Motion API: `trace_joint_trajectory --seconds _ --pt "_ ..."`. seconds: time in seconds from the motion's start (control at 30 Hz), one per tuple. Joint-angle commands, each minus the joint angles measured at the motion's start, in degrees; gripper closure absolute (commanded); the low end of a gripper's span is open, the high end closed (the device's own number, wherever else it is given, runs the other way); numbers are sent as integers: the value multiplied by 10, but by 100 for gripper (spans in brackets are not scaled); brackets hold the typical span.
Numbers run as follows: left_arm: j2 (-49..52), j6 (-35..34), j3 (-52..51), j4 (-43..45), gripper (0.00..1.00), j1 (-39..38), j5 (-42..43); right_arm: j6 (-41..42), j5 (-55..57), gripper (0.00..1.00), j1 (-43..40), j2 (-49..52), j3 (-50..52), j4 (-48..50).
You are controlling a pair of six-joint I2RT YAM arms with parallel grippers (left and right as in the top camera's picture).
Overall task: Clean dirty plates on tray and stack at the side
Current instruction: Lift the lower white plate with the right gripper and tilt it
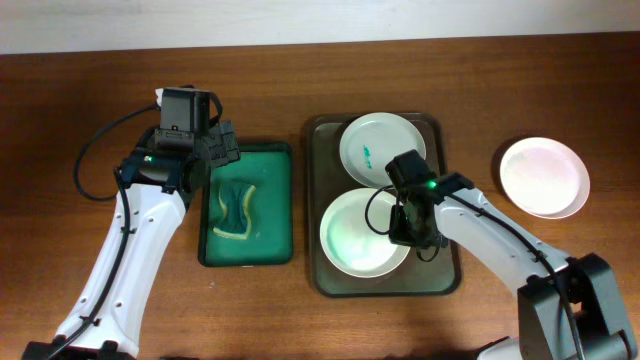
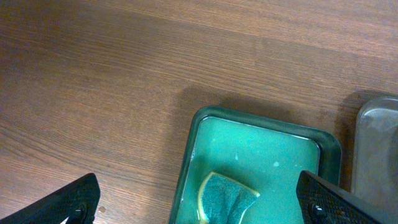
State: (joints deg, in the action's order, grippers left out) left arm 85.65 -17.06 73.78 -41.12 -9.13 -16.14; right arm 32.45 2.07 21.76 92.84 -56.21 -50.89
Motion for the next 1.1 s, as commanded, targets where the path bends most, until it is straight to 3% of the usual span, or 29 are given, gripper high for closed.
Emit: trace_joint_trajectory --seconds 0.0,0.3,0.73,1.07 --pt "-5 2 5 -1 0 2 -8 -10 10 96 3 -33 -34 -30" --pt "-5 2 5 -1 1 2 -8 -11 -1 96 3 -131 -45 -49" --pt "-5 2 5 -1 1 2 -8 -11 -1 96 3 -142 -46 -43" --pt "-5 2 5 -1 0 2 -8 -4 -104 96 4 -139 -45 53"
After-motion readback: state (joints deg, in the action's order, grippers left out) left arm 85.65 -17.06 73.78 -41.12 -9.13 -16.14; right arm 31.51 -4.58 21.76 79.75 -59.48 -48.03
